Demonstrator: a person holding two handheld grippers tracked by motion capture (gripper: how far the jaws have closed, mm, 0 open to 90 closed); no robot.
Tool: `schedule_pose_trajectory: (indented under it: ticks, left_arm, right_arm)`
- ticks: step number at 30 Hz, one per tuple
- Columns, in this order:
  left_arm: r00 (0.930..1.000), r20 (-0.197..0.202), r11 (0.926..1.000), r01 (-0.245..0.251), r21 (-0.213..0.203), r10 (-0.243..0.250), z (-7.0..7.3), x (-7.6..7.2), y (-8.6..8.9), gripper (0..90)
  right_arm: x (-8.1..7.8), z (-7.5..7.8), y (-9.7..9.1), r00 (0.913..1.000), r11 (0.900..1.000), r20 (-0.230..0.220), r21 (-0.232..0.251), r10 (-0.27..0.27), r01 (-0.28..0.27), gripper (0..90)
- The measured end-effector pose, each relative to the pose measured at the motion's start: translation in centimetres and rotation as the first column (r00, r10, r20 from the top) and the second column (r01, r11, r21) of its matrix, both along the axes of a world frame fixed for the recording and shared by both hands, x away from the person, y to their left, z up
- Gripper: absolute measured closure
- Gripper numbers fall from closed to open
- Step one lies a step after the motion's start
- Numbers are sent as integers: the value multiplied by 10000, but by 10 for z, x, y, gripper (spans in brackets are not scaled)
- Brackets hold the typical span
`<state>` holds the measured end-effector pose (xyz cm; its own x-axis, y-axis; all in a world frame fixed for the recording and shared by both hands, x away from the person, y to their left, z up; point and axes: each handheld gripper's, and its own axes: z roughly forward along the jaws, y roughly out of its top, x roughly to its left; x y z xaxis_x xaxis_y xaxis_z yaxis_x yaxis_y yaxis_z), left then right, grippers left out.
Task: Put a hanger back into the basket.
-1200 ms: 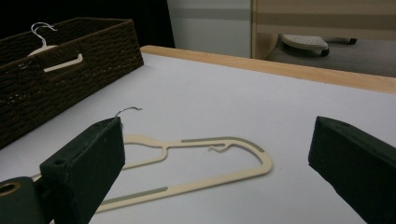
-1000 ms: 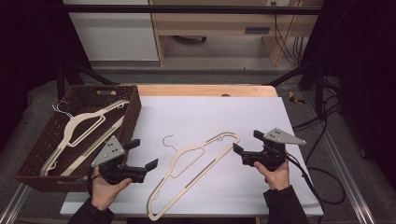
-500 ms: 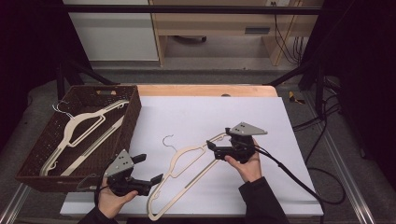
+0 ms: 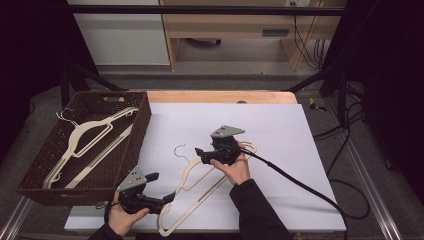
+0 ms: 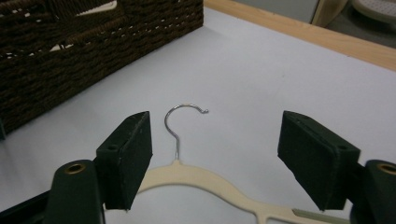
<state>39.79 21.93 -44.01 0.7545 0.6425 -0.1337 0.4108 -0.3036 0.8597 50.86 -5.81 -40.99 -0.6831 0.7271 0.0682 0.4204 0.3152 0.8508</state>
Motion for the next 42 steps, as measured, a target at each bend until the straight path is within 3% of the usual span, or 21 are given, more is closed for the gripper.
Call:
schedule_pose_trajectory:
  ticks: [6, 15, 26, 31, 34, 42]
  left_arm:
    - [9999, -156, 10000, 20, 56, -19, -7, -1, 0, 76]
    - [9997, -253, 9999, -48, 136, 52, -11, 2, 1, 77]
    - [9996, -276, 9999, -96, 112, 99, -11, 4, 2, 77]
    - [9996, -282, 9999, -43, 130, 46, -11, 4, 1, 78]
    - [9996, -272, 9999, -94, 89, 97, -11, 5, 2, 79]
    - [9994, -329, 9999, -103, 129, 108, -11, 5, 1, 79]
  right_arm:
    - [14, -18, 25, 9987, 9989, -466, -416, 203, -223, 364]
    - [30, -44, 46, 9939, 9954, -1070, -880, 272, -367, 495]
    - [36, -64, 66, 9860, 9883, -1593, -1350, 485, -704, 638]
    - [35, -66, 69, 9868, 9822, -1511, -1681, 581, -836, 701]
    - [33, -68, 70, 9901, 9764, -1207, -1946, 710, -937, 721]
    - [28, -68, 72, 9886, 9759, -1301, -1939, 754, -999, 856]
